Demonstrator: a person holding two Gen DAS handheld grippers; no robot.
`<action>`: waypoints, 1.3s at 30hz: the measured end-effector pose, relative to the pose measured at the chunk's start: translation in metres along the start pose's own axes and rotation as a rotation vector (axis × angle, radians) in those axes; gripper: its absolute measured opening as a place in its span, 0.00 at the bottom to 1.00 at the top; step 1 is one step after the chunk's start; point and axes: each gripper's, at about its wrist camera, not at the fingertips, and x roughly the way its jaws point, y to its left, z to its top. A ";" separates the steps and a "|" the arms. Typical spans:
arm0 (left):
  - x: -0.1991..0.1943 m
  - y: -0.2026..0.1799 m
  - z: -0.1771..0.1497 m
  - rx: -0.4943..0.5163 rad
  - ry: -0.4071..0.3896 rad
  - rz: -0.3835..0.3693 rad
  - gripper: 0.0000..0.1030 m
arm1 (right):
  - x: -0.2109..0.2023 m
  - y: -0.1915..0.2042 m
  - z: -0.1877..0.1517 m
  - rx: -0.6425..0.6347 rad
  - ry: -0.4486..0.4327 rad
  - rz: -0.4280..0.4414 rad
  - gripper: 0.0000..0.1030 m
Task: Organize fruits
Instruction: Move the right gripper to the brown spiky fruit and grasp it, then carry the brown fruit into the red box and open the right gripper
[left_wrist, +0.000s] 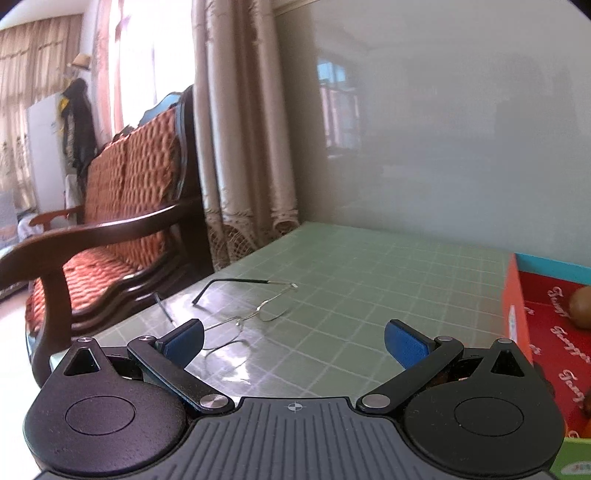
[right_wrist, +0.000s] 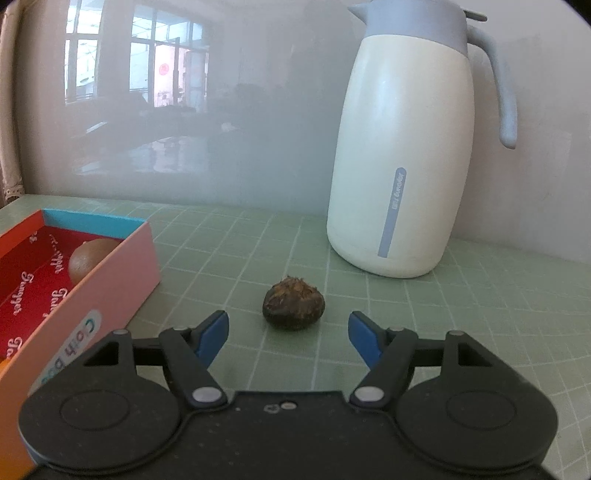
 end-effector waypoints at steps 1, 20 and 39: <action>0.001 0.002 0.000 -0.013 0.006 0.003 1.00 | 0.002 -0.001 0.001 0.003 0.002 -0.001 0.69; 0.009 0.001 -0.002 -0.050 0.045 0.004 1.00 | 0.028 -0.009 0.008 0.053 0.086 0.007 0.60; -0.009 0.004 -0.006 -0.082 0.055 -0.024 1.00 | -0.040 -0.012 0.006 0.031 0.029 0.043 0.40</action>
